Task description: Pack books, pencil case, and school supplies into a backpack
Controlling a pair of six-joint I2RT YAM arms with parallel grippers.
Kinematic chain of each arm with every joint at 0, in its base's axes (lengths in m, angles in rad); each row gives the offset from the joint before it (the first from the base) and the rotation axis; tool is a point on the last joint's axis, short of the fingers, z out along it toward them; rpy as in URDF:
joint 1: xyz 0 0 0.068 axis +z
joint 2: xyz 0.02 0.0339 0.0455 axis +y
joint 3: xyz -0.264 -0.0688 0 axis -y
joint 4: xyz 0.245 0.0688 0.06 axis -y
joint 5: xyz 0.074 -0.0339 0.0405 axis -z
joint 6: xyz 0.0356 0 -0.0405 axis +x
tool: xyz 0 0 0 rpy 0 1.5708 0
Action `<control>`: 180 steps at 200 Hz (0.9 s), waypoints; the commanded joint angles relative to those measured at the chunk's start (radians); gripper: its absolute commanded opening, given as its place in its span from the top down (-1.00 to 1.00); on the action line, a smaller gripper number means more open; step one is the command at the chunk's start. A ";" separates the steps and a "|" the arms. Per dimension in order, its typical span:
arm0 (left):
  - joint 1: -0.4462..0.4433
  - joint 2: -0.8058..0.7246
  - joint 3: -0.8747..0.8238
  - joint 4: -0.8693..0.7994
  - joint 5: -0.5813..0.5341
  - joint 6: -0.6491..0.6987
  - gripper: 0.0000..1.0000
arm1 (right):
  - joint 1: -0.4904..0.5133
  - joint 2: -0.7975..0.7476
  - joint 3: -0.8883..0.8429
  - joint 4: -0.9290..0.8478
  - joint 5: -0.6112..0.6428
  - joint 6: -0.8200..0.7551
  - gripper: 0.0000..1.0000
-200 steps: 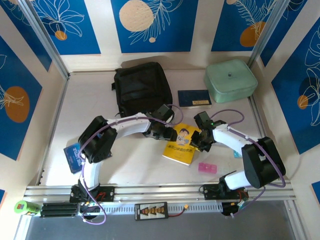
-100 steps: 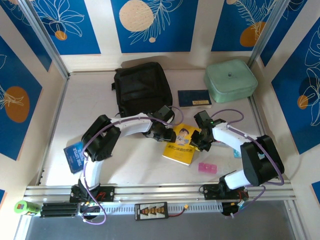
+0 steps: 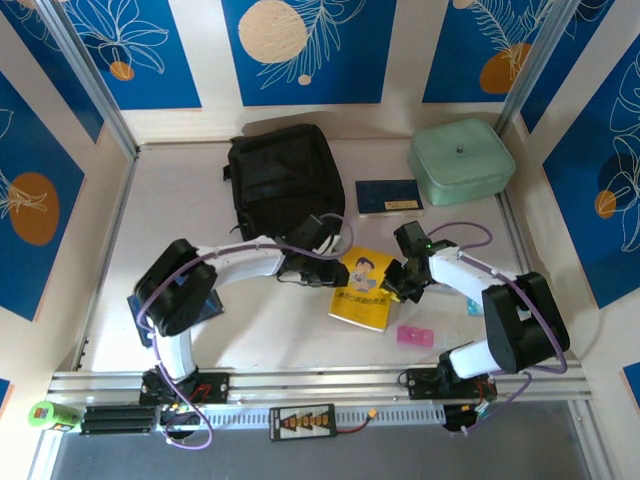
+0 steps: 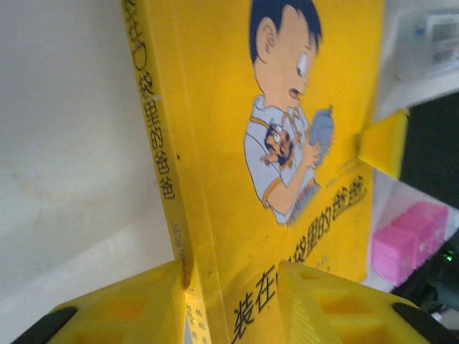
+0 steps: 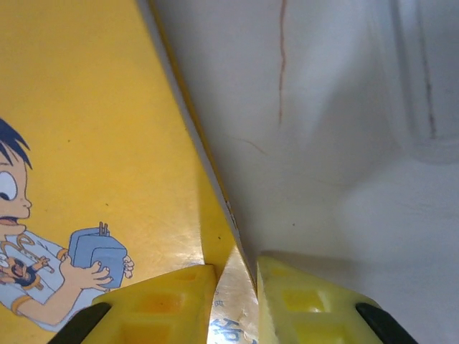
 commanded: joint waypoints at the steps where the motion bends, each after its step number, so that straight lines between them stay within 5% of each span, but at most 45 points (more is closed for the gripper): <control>1: -0.005 -0.062 -0.058 0.231 0.153 -0.070 0.28 | -0.008 0.024 -0.044 0.222 -0.118 0.029 0.55; 68: 0.010 -0.079 -0.150 0.487 0.136 -0.254 0.32 | -0.009 0.001 -0.071 0.306 -0.133 0.079 0.58; 116: 0.011 -0.104 -0.165 0.515 0.115 -0.277 0.37 | -0.010 -0.019 -0.071 0.226 -0.077 0.095 0.65; 180: 0.010 -0.088 -0.150 0.280 -0.029 -0.237 0.29 | 0.011 0.006 -0.002 0.068 0.009 0.039 0.62</control>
